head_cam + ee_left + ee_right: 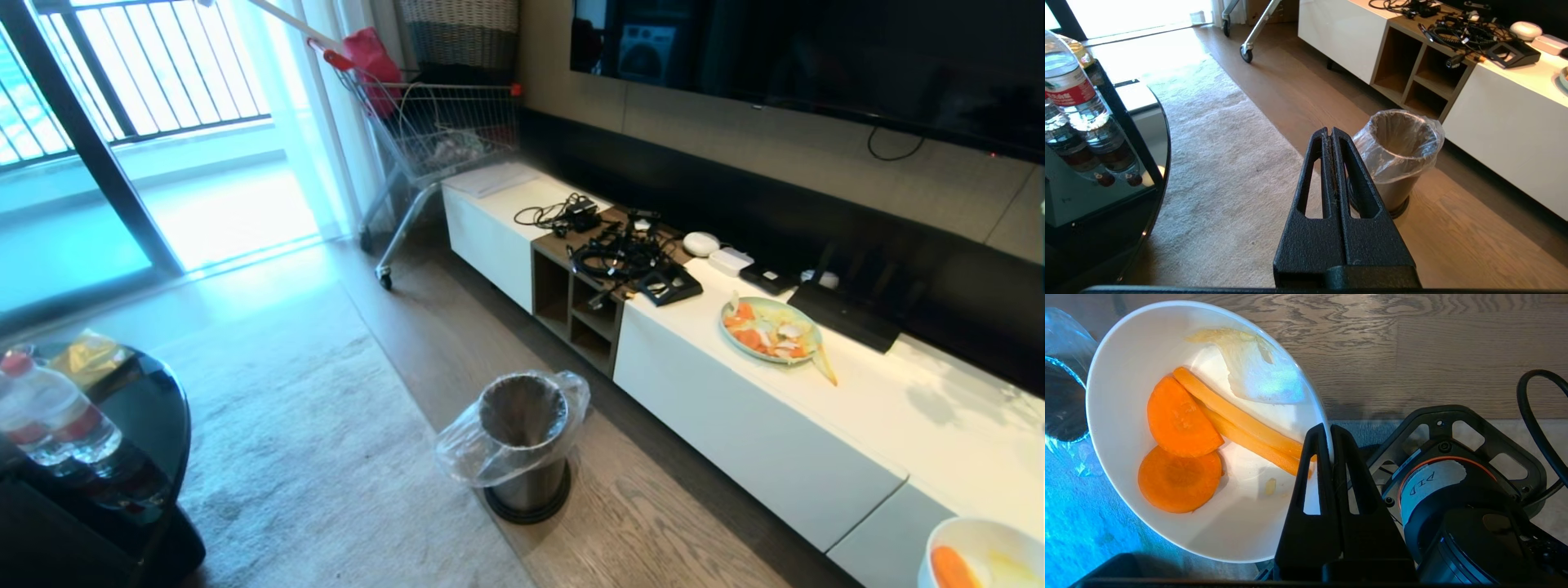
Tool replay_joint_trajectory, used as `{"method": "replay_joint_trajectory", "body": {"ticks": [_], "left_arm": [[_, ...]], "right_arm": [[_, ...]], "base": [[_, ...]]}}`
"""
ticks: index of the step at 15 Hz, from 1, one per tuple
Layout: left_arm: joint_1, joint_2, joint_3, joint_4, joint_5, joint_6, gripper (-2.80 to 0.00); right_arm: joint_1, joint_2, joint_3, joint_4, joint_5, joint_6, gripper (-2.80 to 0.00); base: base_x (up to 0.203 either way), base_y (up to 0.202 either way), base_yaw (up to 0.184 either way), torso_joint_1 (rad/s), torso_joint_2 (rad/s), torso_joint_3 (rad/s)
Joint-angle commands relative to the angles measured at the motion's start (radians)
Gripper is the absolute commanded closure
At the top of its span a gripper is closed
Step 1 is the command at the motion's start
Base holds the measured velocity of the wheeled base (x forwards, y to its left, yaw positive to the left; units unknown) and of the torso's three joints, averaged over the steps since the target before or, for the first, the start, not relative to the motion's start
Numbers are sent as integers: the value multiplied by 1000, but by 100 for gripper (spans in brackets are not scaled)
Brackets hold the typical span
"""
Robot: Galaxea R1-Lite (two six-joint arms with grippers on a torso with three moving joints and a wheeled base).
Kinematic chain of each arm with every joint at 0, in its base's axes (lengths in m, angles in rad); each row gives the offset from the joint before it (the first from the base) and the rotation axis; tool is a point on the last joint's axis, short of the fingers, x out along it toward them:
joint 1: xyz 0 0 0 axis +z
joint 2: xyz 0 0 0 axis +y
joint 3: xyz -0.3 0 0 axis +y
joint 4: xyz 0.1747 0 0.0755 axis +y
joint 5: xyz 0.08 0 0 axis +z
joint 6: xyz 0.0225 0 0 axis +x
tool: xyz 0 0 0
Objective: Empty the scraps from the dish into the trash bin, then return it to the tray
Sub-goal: Move the bowl over the trash can
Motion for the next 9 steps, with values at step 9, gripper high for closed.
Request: {"method": "replay_joint_trajectory", "body": {"ticks": [9], "left_arm": [[0, 0, 0, -1, 1, -1, 0]], "right_arm": [[2, 0, -5, 4, -3, -2, 0]], "base": [[15, 0, 1, 0, 1, 0]]}}
